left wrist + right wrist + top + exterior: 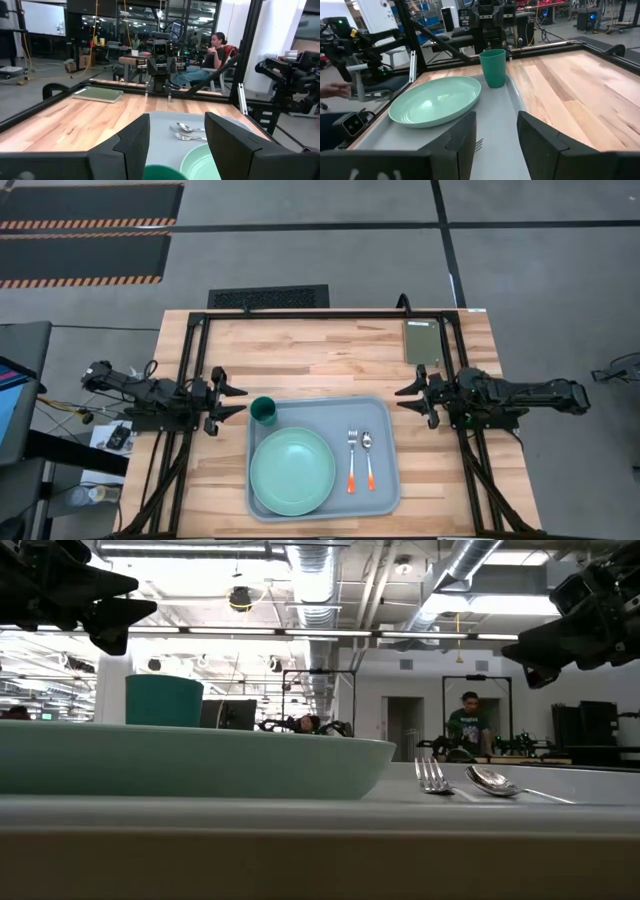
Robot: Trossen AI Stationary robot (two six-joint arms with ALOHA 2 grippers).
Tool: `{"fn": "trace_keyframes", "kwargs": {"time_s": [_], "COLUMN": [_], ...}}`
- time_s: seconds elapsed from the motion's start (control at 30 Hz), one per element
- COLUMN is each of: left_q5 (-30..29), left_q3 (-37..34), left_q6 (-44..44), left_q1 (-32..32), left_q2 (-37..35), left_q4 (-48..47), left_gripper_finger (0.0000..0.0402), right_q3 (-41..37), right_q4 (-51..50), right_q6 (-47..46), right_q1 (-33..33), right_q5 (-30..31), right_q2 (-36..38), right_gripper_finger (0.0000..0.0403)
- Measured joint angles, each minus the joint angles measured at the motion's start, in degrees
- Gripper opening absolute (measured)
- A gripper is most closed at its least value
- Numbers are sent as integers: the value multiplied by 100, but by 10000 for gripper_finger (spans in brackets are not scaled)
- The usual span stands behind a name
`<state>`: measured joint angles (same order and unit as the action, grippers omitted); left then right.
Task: Pick and place plate/cup/fork/spoon on tray
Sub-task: Return to Home Position
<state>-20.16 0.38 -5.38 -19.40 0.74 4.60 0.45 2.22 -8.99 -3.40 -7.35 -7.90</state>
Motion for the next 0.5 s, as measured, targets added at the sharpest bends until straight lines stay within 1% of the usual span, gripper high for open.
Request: {"fn": "trace_keyframes", "kwargs": {"time_s": [0.5], "left_q5": [6], "left_q3": [0], "left_q6": [-30], "left_q1": [0], "left_q2": [2], "left_q4": [0], "left_gripper_finger": [180], "right_q3": [-2], "right_q4": [0], "right_q6": [-4], "right_q1": [0], "right_q5": [-4], "right_q2": [0], "right_gripper_finger": [171]}}
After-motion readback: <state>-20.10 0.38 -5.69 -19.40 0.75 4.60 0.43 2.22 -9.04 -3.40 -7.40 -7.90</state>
